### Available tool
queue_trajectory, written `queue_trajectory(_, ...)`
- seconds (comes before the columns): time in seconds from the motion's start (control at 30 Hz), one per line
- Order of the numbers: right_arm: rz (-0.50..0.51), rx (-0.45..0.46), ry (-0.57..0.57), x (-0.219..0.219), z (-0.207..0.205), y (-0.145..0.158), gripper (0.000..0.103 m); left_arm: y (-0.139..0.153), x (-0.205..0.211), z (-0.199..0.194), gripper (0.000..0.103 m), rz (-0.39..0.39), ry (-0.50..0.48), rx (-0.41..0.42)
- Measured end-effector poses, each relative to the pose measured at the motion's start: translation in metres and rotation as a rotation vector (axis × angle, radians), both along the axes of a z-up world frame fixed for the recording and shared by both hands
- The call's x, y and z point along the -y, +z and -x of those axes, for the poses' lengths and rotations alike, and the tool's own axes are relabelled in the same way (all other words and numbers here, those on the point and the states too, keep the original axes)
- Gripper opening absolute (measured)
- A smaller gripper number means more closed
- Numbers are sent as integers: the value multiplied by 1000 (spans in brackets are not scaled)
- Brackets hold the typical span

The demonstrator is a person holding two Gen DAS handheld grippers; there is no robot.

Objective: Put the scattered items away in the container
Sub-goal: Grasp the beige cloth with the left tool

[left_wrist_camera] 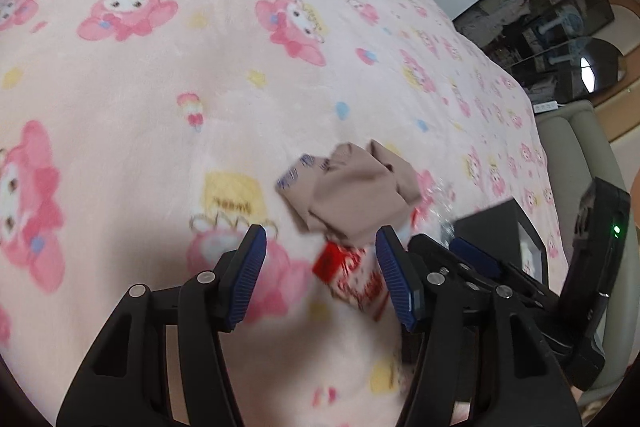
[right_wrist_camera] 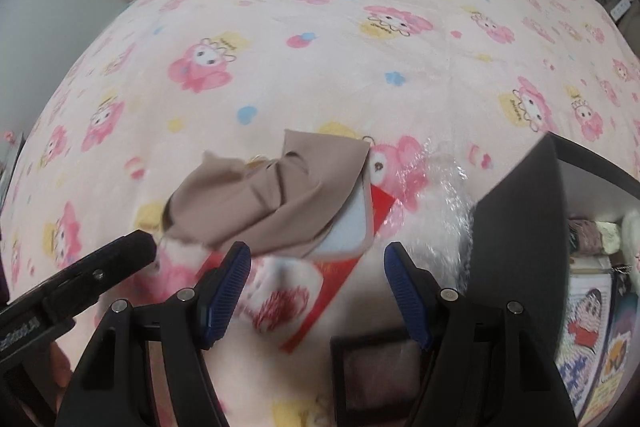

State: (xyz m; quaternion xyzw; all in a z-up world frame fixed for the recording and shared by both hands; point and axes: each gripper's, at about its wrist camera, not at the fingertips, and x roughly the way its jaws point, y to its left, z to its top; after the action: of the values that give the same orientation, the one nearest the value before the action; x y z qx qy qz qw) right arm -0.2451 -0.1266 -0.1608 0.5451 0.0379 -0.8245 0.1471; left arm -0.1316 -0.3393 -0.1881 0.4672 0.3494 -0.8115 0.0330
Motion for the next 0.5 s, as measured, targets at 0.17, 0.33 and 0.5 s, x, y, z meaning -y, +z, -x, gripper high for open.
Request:
queue_trajectory(0.17, -5, -14, -13, 4, 12, -7, 66, -16, -1, 23, 62, -23, -13, 1)
queue_trajectory(0.33, 4, 30, -17, 7, 22, -23, 67, -29, -4, 37, 62, -14, -9, 9)
queue_trajectory(0.5, 64, 81, 0, 10, 27, -37, 67, -31, -2, 36, 17, -27, 1, -1)
